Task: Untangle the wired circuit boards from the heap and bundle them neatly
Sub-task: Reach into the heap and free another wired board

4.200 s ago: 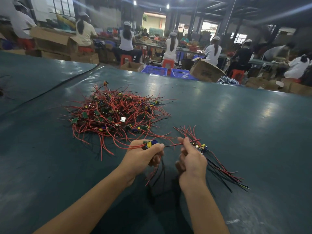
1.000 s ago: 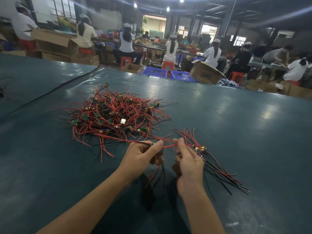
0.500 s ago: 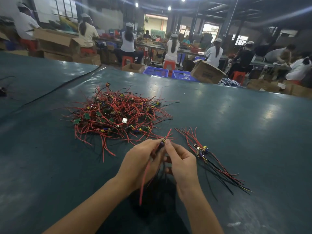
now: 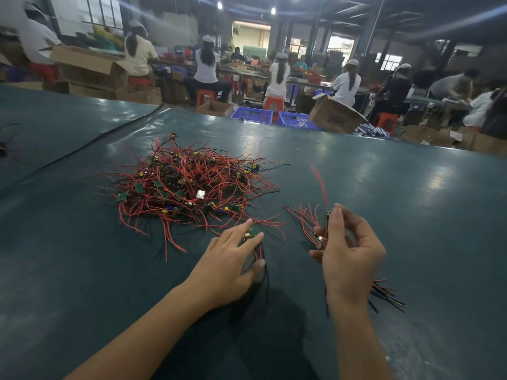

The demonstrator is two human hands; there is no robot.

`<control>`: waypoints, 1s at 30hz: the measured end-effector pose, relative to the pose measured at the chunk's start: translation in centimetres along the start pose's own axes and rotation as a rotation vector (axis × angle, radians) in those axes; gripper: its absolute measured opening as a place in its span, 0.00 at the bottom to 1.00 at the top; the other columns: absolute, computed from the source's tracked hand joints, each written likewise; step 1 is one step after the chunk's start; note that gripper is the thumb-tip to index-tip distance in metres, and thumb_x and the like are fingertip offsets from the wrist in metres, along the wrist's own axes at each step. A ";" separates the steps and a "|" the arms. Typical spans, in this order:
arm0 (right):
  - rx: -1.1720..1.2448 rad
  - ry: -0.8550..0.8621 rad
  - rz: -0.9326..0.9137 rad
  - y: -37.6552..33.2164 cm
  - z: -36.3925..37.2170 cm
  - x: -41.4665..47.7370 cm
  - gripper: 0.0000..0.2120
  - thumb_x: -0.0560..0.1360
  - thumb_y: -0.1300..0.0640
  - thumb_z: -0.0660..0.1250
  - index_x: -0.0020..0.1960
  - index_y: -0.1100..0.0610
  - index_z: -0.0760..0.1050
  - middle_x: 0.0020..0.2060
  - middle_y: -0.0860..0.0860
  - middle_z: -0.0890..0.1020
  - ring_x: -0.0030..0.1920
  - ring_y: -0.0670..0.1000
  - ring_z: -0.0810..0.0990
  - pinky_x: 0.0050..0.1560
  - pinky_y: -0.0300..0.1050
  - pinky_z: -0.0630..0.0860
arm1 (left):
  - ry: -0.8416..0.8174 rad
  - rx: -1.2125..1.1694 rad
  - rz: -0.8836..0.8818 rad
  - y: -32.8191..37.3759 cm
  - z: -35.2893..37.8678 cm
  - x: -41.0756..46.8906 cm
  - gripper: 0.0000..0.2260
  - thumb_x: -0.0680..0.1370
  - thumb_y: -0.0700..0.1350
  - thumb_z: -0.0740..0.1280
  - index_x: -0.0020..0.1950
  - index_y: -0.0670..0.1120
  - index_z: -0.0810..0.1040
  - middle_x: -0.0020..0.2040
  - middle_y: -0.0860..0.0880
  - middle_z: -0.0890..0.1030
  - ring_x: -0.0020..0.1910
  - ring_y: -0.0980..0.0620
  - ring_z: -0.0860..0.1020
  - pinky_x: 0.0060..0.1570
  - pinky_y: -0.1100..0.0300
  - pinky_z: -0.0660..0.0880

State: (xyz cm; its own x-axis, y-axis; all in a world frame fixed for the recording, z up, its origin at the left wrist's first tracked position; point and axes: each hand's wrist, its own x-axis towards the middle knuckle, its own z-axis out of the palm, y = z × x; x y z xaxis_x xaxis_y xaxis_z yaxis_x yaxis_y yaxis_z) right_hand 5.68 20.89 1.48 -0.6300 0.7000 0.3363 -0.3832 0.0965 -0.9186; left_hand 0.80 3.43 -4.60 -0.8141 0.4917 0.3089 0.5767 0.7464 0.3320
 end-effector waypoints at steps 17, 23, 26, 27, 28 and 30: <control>-0.832 -0.276 -0.149 2.9 0.3 -0.3 0.18 0.78 0.56 0.66 0.67 0.56 0.75 0.59 0.53 0.81 0.61 0.57 0.76 0.65 0.54 0.69 | 0.152 0.014 -0.189 -1.7 -0.3 0.2 0.08 0.78 0.57 0.64 0.53 0.56 0.73 0.51 0.57 0.75 0.54 0.53 0.70 0.57 0.58 0.63; -0.782 -0.584 -0.198 3.3 2.4 -4.0 0.17 0.77 0.47 0.67 0.64 0.51 0.78 0.58 0.46 0.81 0.59 0.49 0.76 0.63 0.45 0.71 | 0.194 0.028 -0.179 -1.9 -0.4 0.3 0.06 0.78 0.54 0.64 0.53 0.54 0.73 0.51 0.58 0.78 0.55 0.53 0.72 0.56 0.57 0.64; -0.841 -0.645 -0.182 3.5 2.6 -4.3 0.17 0.77 0.47 0.65 0.64 0.49 0.78 0.57 0.44 0.80 0.58 0.48 0.75 0.60 0.43 0.70 | 0.274 0.033 -0.210 -2.1 -0.7 0.3 0.05 0.78 0.52 0.65 0.53 0.53 0.75 0.51 0.56 0.79 0.53 0.52 0.74 0.54 0.56 0.65; -0.896 -0.663 -0.183 3.6 2.5 -4.2 0.16 0.77 0.48 0.64 0.64 0.47 0.78 0.58 0.43 0.80 0.58 0.49 0.74 0.59 0.44 0.69 | 0.296 0.049 -0.229 -2.2 -0.8 0.4 0.05 0.78 0.51 0.65 0.53 0.53 0.75 0.51 0.55 0.79 0.53 0.51 0.75 0.55 0.56 0.66; -0.967 -0.681 -0.188 3.7 2.3 -4.1 0.15 0.78 0.49 0.63 0.64 0.46 0.78 0.59 0.43 0.79 0.58 0.50 0.73 0.58 0.43 0.69 | 0.313 0.069 -0.251 -2.5 -1.0 0.4 0.05 0.78 0.51 0.66 0.53 0.52 0.76 0.51 0.55 0.79 0.52 0.51 0.75 0.55 0.55 0.66; -1.077 -0.698 -0.195 3.9 2.1 -3.9 0.15 0.79 0.52 0.61 0.63 0.45 0.78 0.59 0.43 0.77 0.57 0.50 0.72 0.55 0.42 0.68 | 0.338 0.104 -0.300 -3.1 -1.5 0.5 0.06 0.78 0.50 0.66 0.53 0.52 0.78 0.50 0.53 0.79 0.52 0.49 0.75 0.55 0.54 0.66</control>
State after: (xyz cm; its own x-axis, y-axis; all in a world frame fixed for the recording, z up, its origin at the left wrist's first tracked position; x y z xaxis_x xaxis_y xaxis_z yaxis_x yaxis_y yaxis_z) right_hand 5.21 17.08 -2.96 -0.9672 0.1272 0.2199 0.0190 0.8994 -0.4368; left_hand -1.28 0.70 -4.11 -0.8666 0.0859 0.4915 0.2948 0.8829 0.3655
